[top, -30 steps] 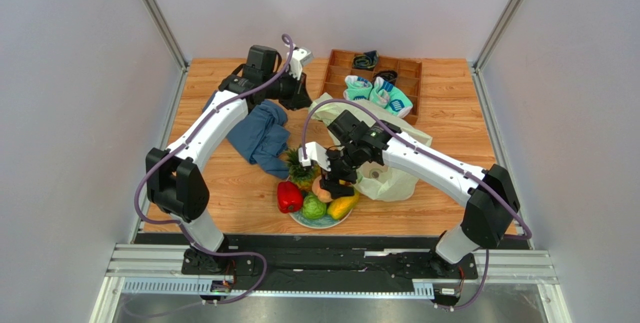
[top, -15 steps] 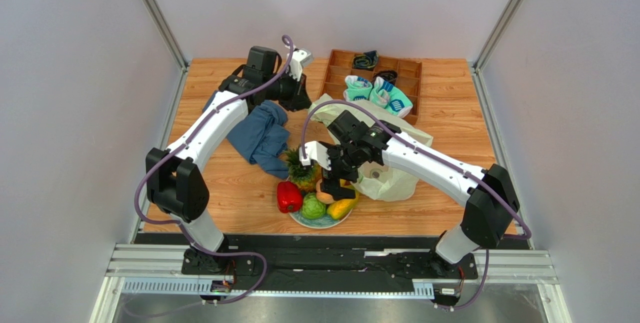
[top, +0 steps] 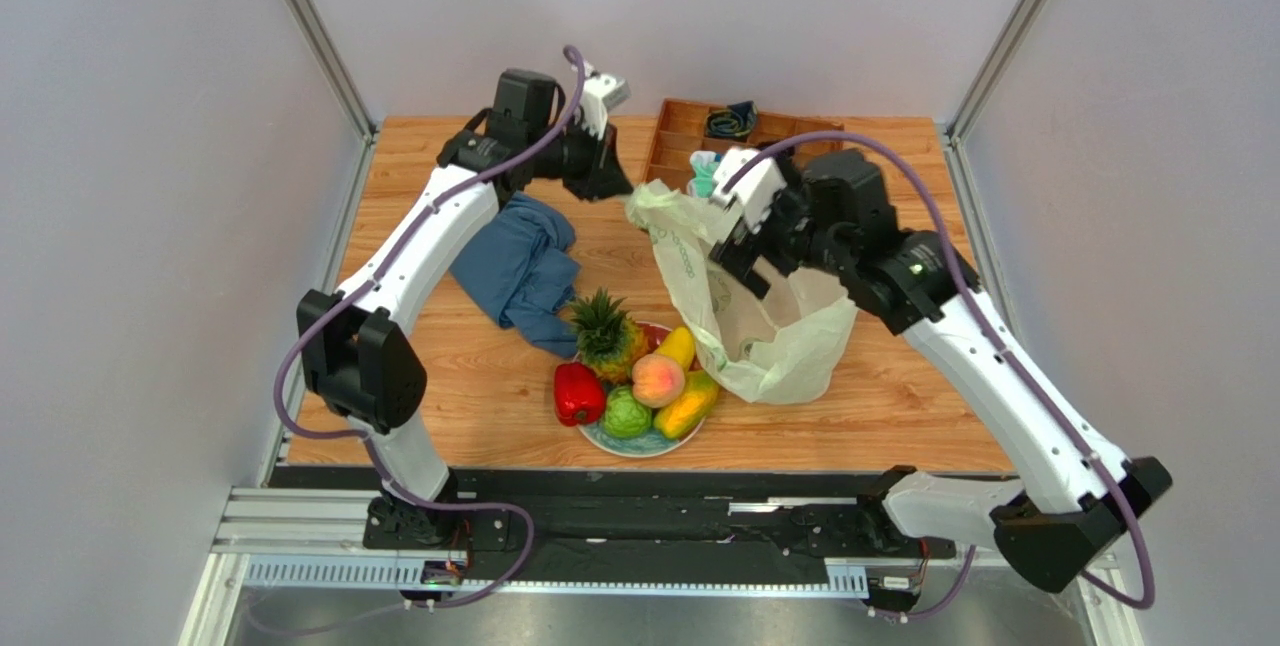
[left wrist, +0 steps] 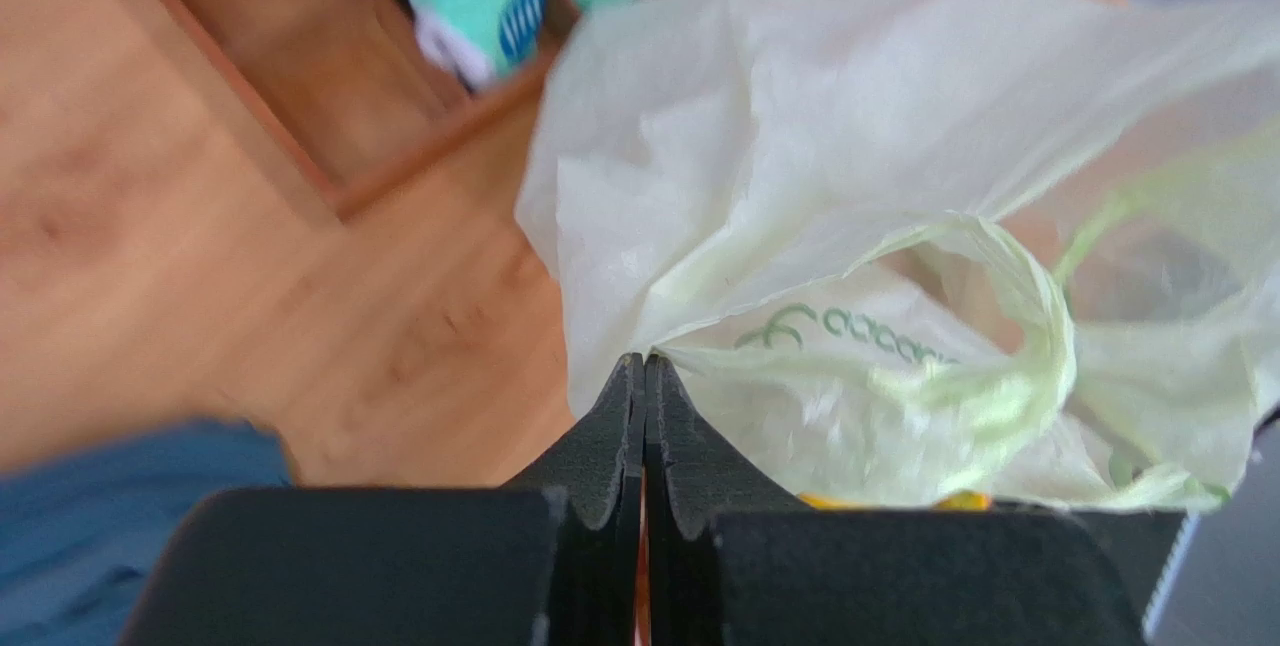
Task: Take the fake fruits out of the plastic bag
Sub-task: Place the fake fruit on the plate, then place the plastic bag at the center of the board, then reset both arms
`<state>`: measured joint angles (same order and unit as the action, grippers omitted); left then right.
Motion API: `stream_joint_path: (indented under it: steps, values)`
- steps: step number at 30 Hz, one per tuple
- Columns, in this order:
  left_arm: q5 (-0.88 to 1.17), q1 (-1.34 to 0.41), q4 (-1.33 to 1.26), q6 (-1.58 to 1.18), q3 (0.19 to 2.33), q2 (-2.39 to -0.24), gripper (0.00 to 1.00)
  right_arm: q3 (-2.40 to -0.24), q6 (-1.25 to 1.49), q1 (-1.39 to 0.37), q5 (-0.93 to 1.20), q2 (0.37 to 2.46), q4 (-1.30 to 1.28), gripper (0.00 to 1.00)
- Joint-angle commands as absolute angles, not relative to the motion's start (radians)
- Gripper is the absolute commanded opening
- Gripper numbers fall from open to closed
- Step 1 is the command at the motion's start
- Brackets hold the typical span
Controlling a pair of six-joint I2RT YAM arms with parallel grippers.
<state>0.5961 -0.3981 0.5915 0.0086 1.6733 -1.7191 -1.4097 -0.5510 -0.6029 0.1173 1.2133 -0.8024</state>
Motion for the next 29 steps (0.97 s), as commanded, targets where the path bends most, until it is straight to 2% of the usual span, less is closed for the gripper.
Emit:
stream_joint_path:
  steps: [1, 4, 5, 7, 8, 10, 11, 12, 13, 20, 29]
  values:
    - [0.609, -0.399, 0.548, -0.023, 2.030, -1.816, 0.00, -1.454, -0.396, -0.433, -0.090, 1.226, -0.554, 1.00]
    - [0.585, -0.399, 0.519, -0.008, 2.155, -1.852, 0.00, -1.528, -0.312, -0.289, -0.106, 1.285, -0.598, 1.00]
    - [0.578, -0.399, 0.512, -0.005, 2.161, -1.841, 0.04, -1.529, -0.292, -0.226, -0.097, 1.292, -0.621, 1.00]
    - [0.531, -0.399, 0.509, -0.002, 2.125, -1.816, 0.24, -1.484, -0.259, -0.172, -0.068, 1.276, -0.629, 1.00]
    - [0.517, -0.399, 0.514, 0.021, 2.099, -1.781, 0.43, -1.459, -0.255, -0.134, -0.061, 1.269, -0.637, 1.00]
    - [0.467, -0.399, 0.522, 0.029, 2.001, -1.738, 0.59, -1.412, -0.244, -0.109, -0.054, 1.249, -0.644, 1.00]
    - [0.444, -0.399, 0.523, 0.029, 1.964, -1.688, 0.76, -1.367, -0.245, -0.092, -0.035, 1.232, -0.666, 1.00]
    - [0.424, -0.399, 0.525, 0.029, 1.926, -1.657, 0.79, -1.350, -0.245, -0.086, -0.034, 1.223, -0.679, 1.00]
    - [0.381, -0.399, 0.525, 0.029, 1.851, -1.623, 0.90, -1.326, -0.241, -0.084, -0.034, 1.210, -0.686, 1.00]
    - [0.233, -0.384, 0.543, 0.084, 1.615, -1.298, 0.94, -1.137, -0.193, -0.097, -0.015, 1.062, -0.719, 1.00]
    - [0.123, -0.232, 0.588, 0.095, 1.284, -1.089, 0.94, -1.066, -0.147, -0.141, -0.116, 1.029, -0.838, 1.00]
